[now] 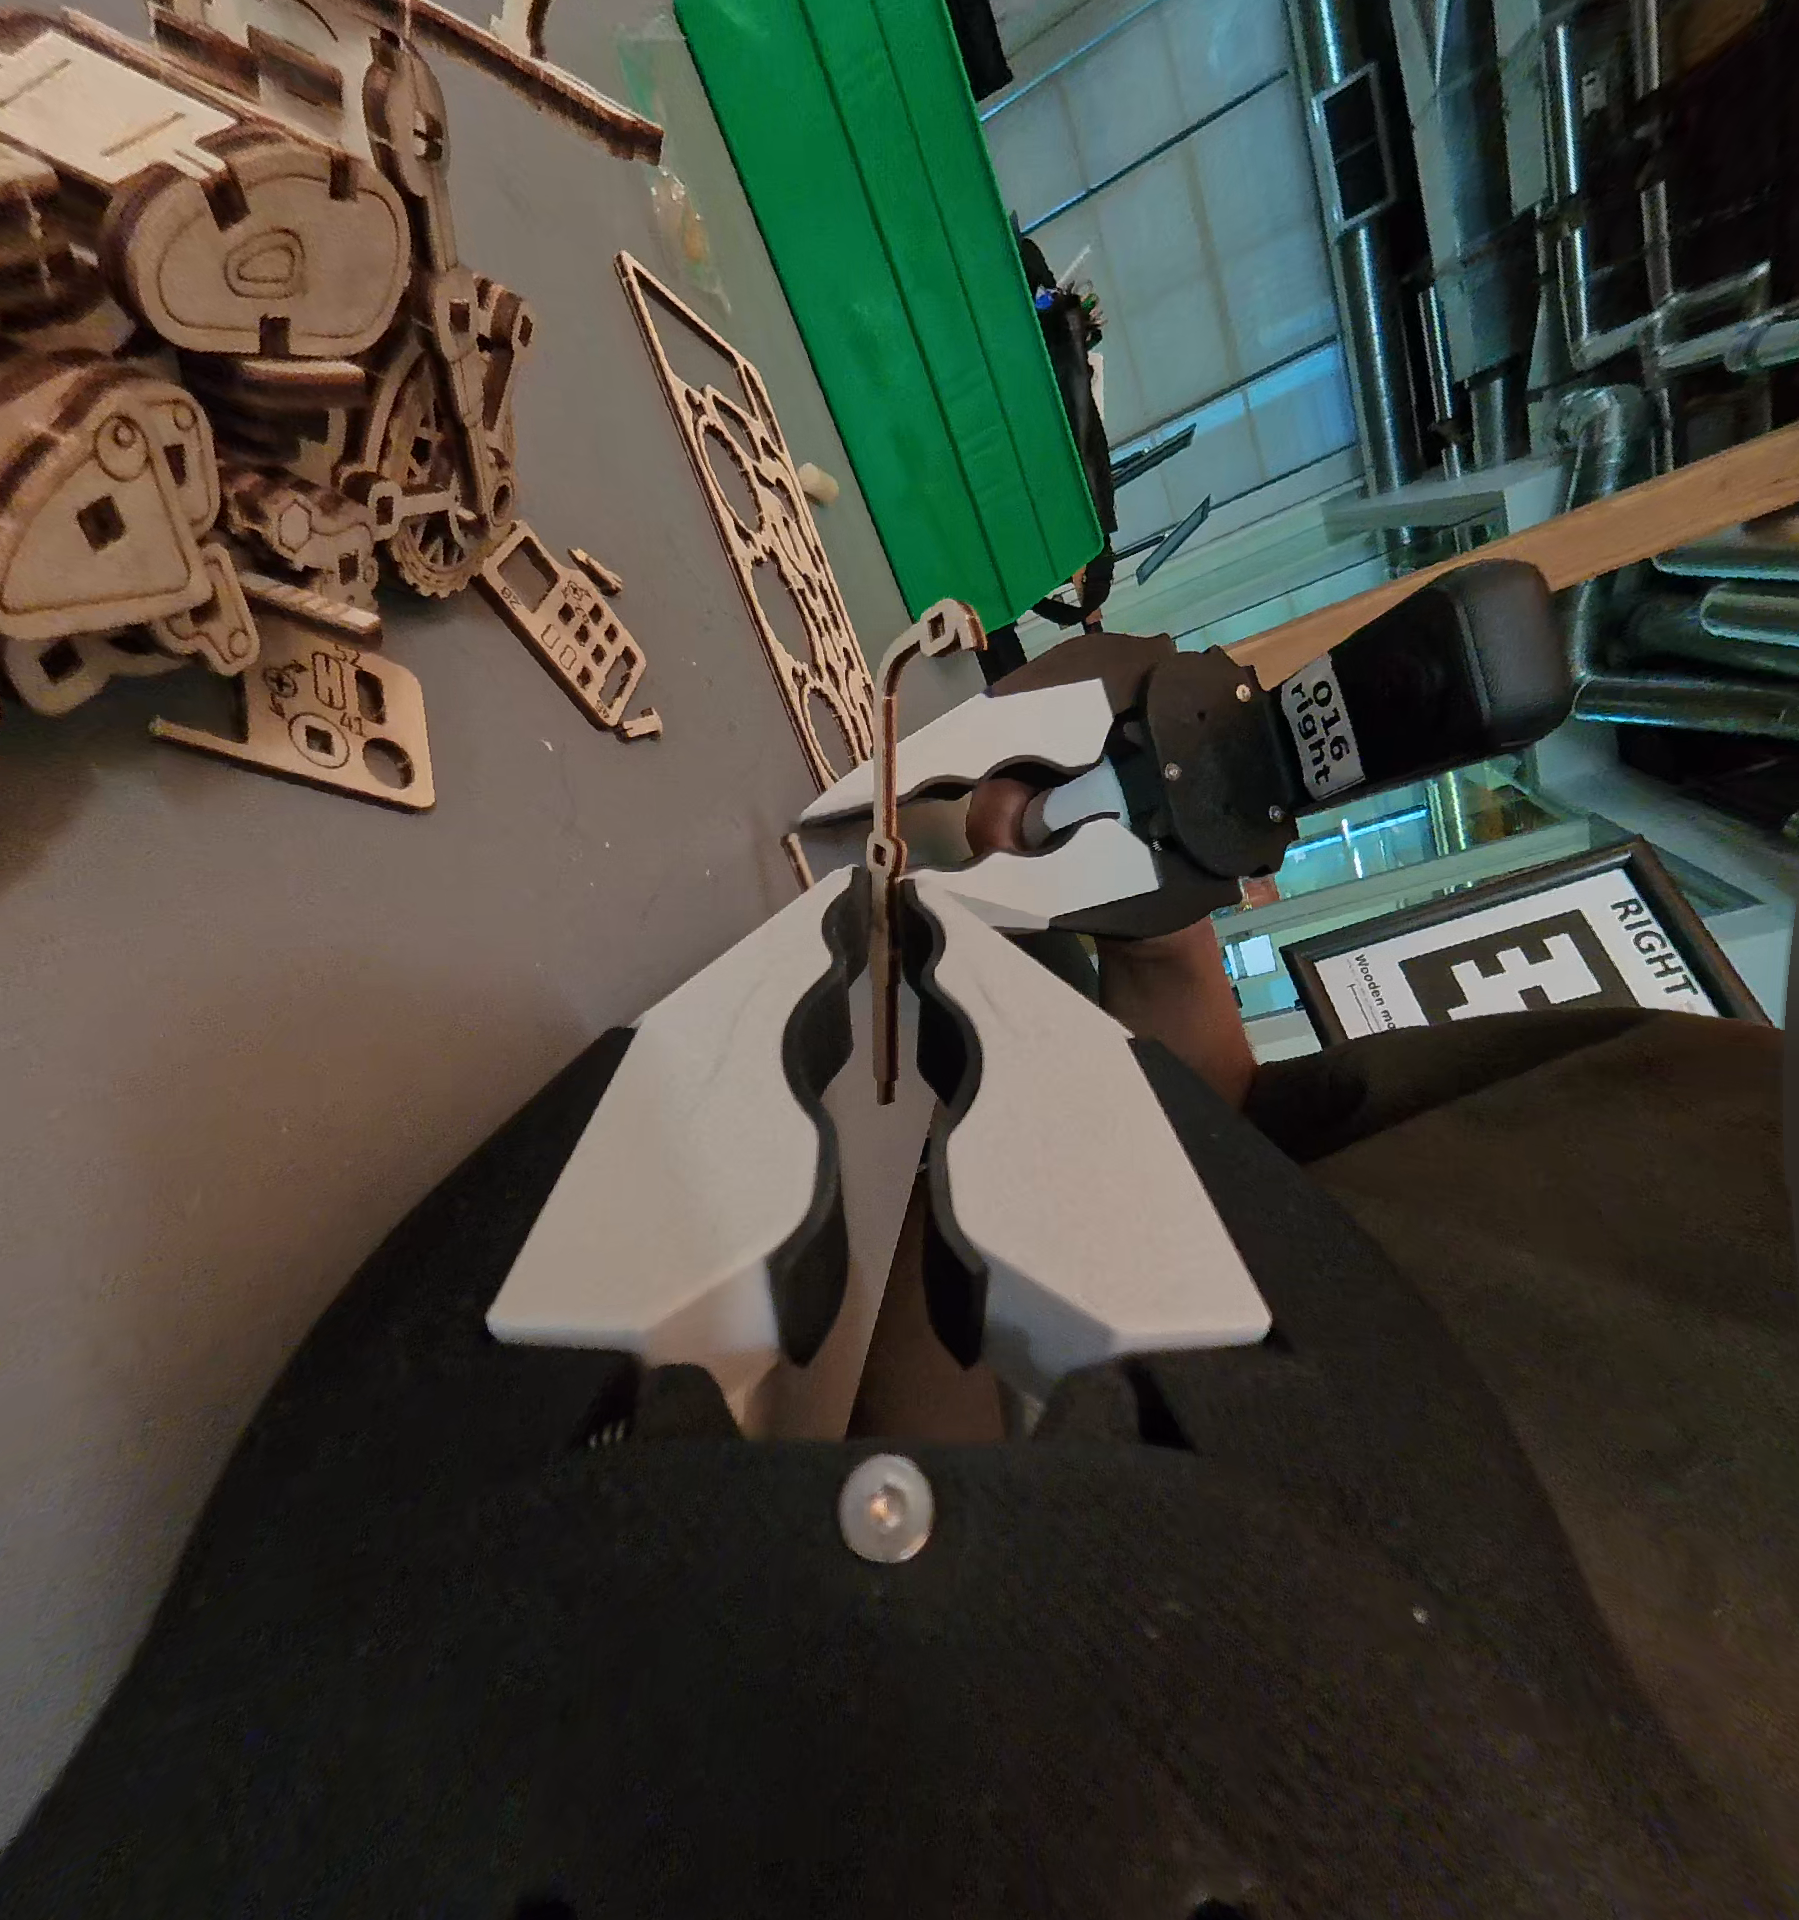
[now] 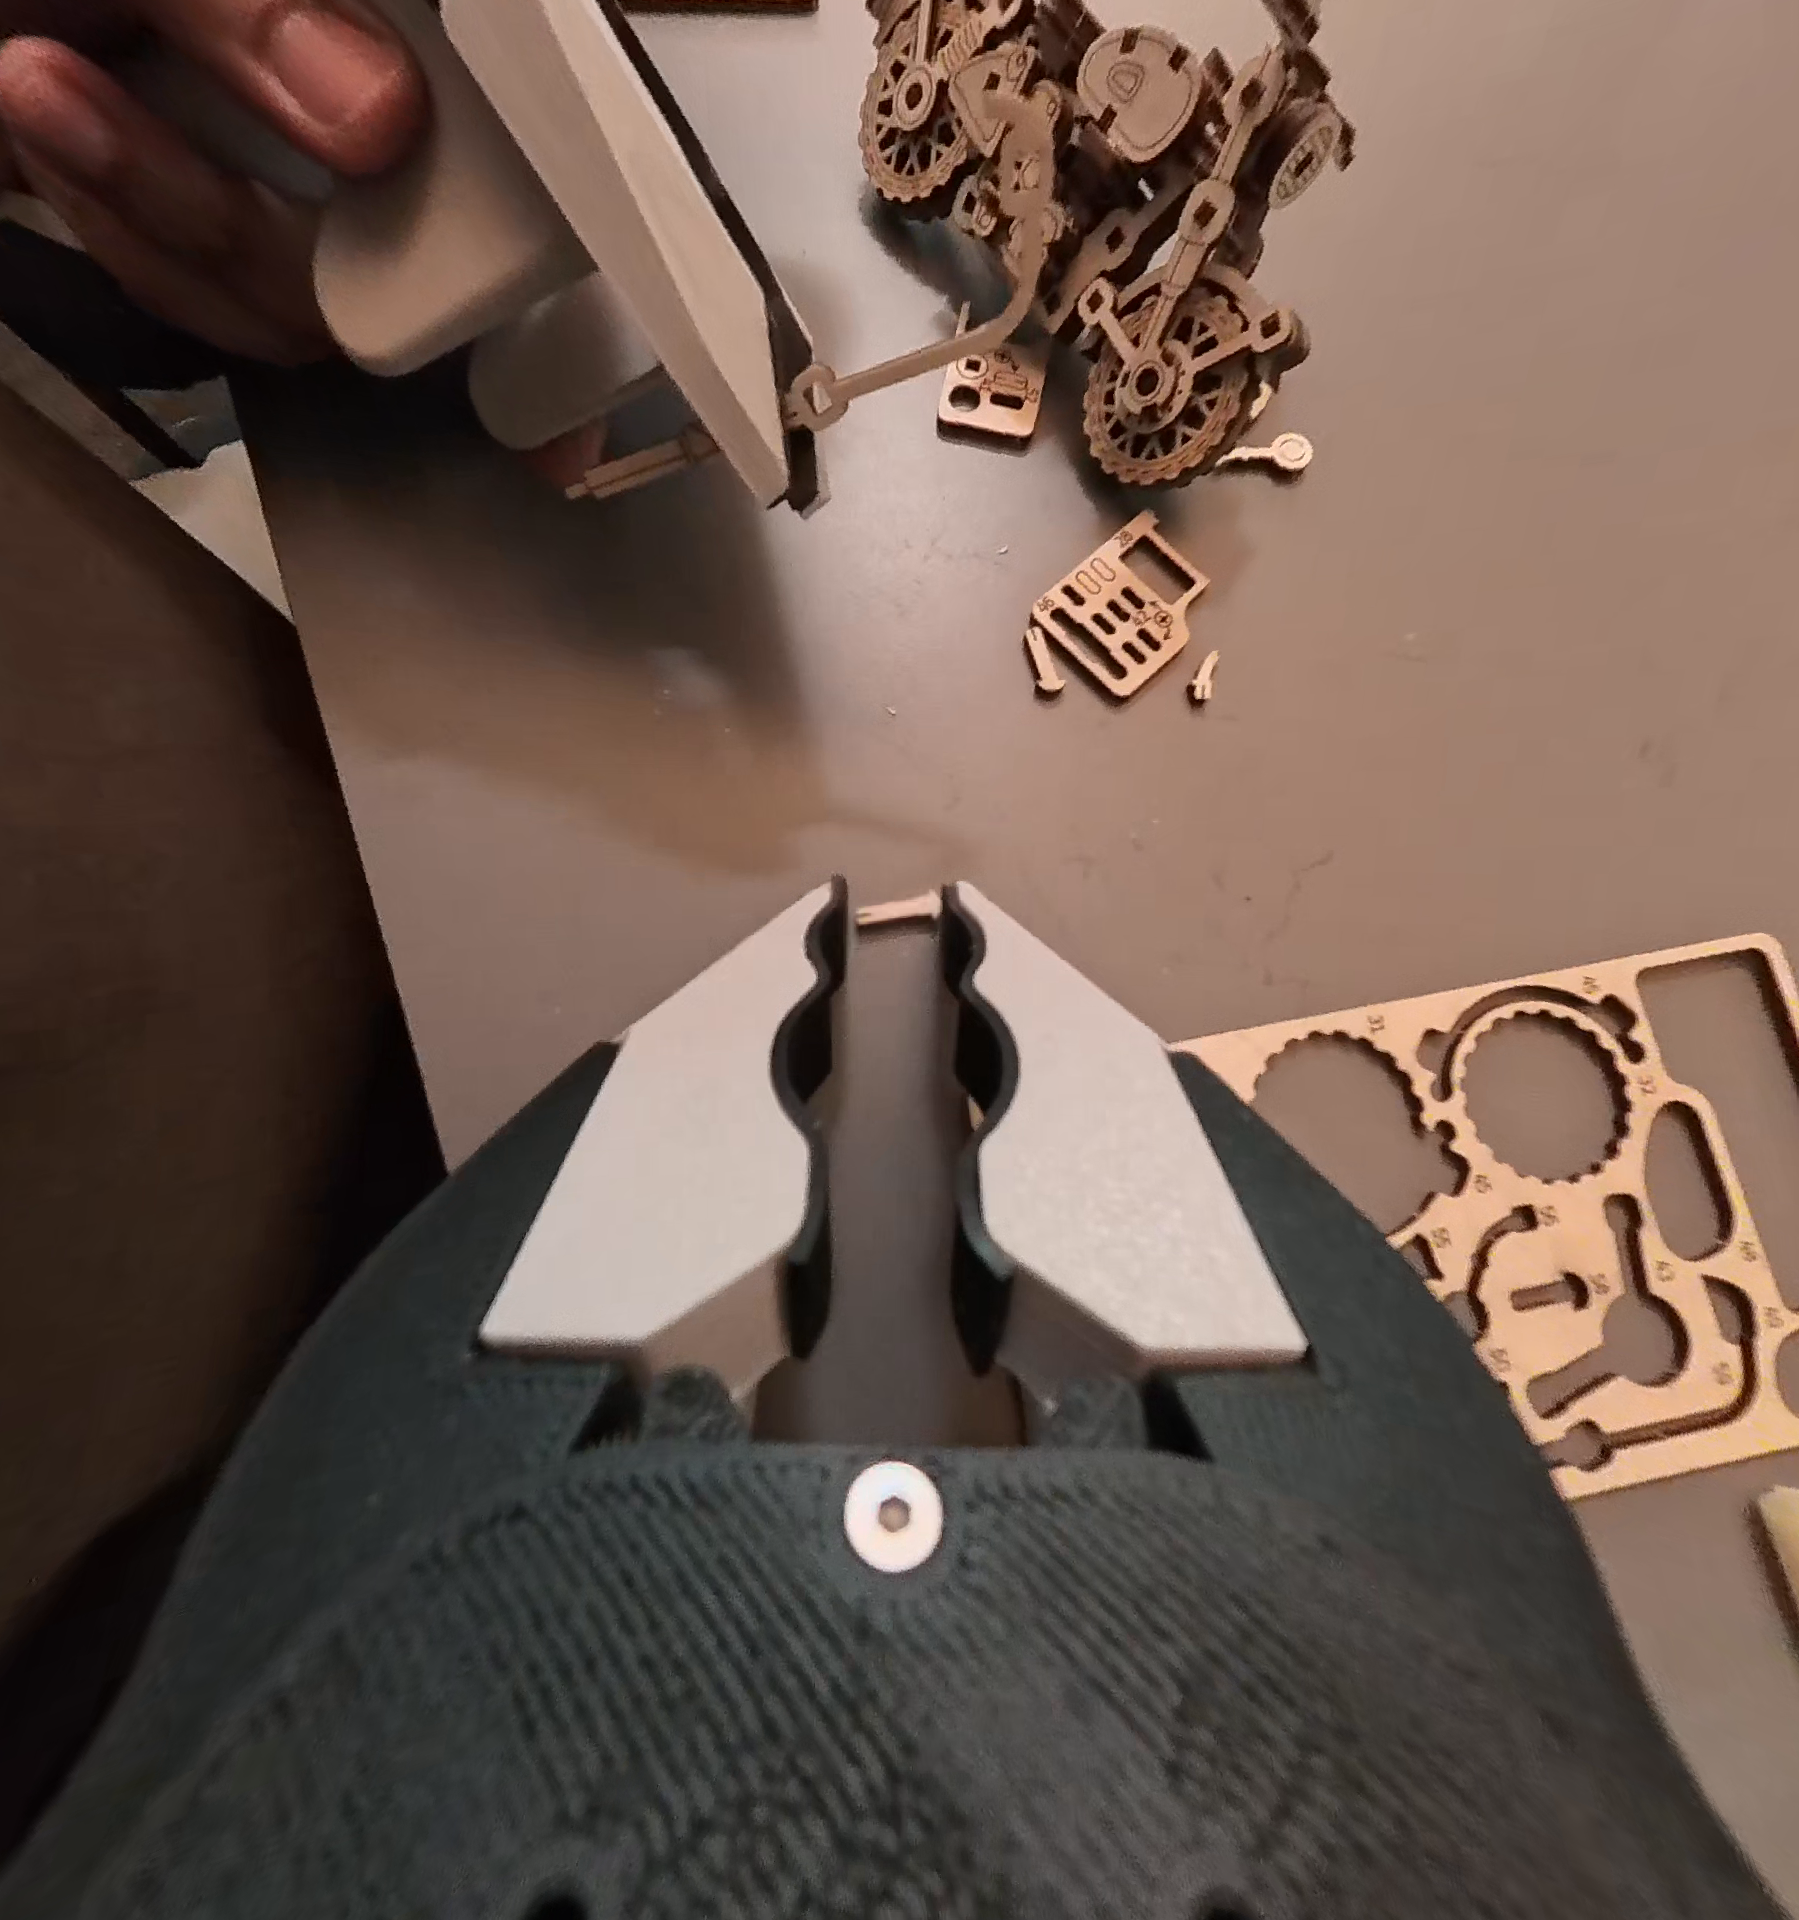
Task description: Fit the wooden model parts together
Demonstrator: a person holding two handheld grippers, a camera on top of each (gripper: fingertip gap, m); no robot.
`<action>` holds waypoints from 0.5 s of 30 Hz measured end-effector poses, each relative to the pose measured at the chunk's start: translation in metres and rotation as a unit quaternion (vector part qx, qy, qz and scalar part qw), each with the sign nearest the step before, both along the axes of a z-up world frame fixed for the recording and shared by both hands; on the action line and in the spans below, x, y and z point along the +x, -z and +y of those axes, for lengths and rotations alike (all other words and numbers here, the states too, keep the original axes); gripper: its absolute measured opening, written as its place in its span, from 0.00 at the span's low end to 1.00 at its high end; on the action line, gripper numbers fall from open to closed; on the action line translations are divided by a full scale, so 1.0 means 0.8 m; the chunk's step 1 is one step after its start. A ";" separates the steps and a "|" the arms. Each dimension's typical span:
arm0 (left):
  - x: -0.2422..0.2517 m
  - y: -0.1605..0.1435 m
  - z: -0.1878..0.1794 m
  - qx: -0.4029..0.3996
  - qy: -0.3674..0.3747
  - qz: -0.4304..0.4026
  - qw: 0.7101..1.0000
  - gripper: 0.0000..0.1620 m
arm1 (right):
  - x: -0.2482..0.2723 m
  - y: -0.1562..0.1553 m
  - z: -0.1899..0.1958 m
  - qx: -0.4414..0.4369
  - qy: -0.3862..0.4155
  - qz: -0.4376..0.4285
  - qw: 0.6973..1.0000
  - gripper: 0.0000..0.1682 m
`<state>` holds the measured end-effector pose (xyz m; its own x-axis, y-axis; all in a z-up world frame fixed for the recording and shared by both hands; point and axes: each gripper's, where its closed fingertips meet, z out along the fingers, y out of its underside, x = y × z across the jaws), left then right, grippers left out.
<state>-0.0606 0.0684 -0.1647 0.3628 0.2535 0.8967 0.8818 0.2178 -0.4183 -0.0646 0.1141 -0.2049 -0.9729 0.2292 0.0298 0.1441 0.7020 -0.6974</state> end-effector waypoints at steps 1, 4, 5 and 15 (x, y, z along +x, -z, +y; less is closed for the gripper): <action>0.000 0.000 0.000 0.000 0.000 0.000 1.000 0.02 | 0.000 -0.004 0.000 -0.010 0.001 -0.005 1.000 0.11; 0.000 -0.001 0.000 0.003 0.000 -0.001 1.000 0.02 | -0.001 -0.021 -0.002 -0.053 0.008 -0.023 0.998 0.12; 0.000 -0.001 -0.001 0.004 0.000 -0.001 1.000 0.02 | -0.002 -0.026 -0.002 -0.066 0.012 -0.027 0.997 0.12; -0.003 -0.004 -0.004 0.026 -0.004 -0.015 1.000 0.01 | -0.005 -0.043 -0.017 -0.148 0.027 -0.047 0.988 0.11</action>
